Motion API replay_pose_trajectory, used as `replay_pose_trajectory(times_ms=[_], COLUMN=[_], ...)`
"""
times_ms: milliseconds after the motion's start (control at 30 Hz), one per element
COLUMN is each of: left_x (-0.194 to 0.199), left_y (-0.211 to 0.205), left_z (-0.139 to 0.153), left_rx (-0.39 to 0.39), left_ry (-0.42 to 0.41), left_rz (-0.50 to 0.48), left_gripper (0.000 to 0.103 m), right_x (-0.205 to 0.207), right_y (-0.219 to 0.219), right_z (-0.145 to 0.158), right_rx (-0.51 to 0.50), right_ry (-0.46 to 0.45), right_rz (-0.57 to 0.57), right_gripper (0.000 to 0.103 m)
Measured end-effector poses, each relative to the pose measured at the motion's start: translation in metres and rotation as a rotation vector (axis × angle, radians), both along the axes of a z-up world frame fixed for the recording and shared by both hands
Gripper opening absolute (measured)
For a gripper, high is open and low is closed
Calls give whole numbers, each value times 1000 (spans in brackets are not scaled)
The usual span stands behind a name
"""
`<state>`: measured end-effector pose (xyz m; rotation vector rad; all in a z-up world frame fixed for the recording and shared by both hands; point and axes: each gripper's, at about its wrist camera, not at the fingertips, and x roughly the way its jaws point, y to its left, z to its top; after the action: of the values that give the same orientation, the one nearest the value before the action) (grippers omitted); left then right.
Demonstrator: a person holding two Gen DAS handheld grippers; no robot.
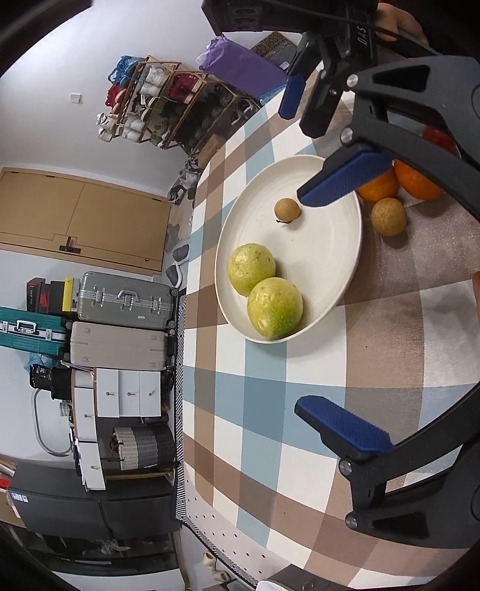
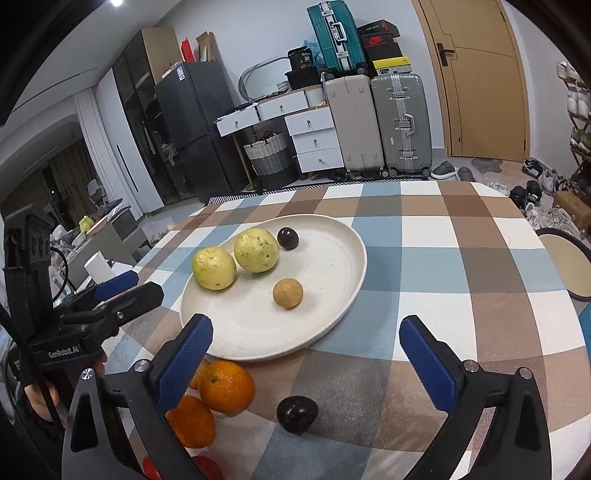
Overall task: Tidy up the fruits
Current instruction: 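Withdraw both open tools from the plate toward the remaining oranges and plums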
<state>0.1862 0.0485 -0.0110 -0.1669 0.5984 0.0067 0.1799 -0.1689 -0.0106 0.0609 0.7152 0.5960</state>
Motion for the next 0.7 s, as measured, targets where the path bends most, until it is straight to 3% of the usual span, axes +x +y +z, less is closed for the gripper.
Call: replay_pose_trajectory(times_ms=[600,700], left_x=[-46,-53], left_y=[-22,-27], left_z=[-4,-5], left_rx=[0,4], left_ry=[36,45], left_rz=[-36,-55], left_gripper=[102,102], right_x=[-41,-41], right_y=[-18,-20], right_z=[2,-4], right_rx=[-57,-61], right_ry=[-27,23], right_rz=[-9,30], right_gripper=[103,103])
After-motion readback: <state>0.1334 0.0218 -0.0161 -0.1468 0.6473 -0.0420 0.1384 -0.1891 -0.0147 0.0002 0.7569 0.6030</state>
